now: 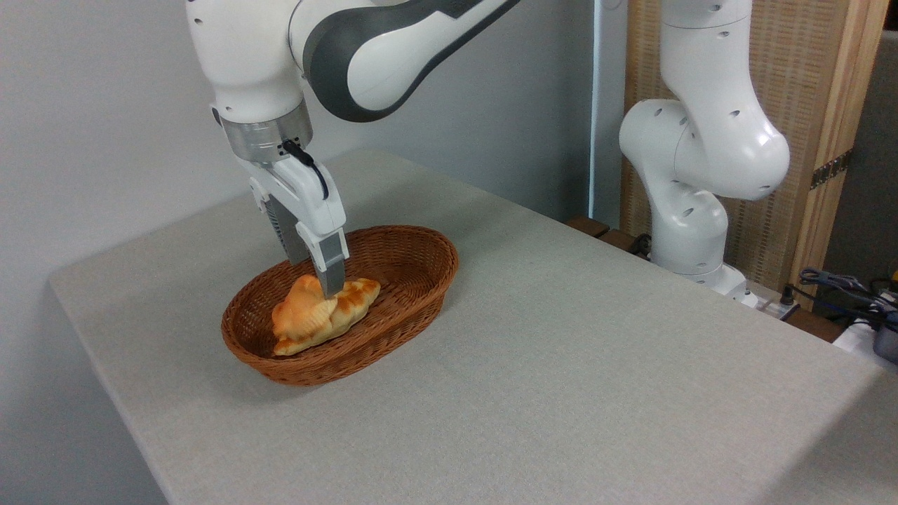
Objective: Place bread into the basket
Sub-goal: 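Open the gripper to release the bun and raise it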
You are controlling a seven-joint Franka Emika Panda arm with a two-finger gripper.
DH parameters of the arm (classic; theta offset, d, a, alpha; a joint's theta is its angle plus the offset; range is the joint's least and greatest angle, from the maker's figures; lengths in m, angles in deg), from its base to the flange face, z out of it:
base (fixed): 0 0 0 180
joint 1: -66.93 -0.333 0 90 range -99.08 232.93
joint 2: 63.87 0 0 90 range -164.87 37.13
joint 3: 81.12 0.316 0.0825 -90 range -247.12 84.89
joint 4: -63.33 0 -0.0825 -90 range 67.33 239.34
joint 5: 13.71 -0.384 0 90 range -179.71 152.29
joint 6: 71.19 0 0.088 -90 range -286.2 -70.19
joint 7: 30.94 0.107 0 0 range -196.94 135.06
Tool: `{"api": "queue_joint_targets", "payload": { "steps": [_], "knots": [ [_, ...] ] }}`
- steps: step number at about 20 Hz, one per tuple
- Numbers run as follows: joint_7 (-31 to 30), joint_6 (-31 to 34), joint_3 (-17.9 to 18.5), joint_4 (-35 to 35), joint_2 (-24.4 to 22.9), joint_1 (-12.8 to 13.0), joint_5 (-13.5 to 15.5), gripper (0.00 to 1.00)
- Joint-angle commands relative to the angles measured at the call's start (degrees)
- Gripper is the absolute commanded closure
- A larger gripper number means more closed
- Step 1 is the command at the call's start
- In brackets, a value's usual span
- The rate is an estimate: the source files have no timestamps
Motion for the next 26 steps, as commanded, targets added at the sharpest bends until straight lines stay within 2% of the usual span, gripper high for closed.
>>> {"api": "queue_joint_targets", "payload": {
  "steps": [1,5,8,9,13,15,24,26],
  "knots": [
    [-0.36,-0.89,0.04,0.26,-0.65,-0.15,1.10,0.00],
    [-0.18,0.43,1.01,-2.11,-2.23,-0.85,-0.30,0.00],
    [-0.09,6.21,2.94,-7.46,-2.58,-0.86,-5.12,0.00],
    [-0.09,7.62,3.03,-9.05,-2.67,-0.86,-5.92,0.00],
    [0.69,8.52,5.67,-11.79,-2.49,-0.85,-6.46,0.00],
    [4.54,8.60,8.20,-11.87,-2.49,-0.77,-7.07,0.00],
    [5.45,12.56,9.09,-12.14,-2.76,-0.86,-7.07,0.00],
    [5.53,12.65,11.54,-12.14,-3.11,-0.16,-6.99,0.00]
  ]
}}
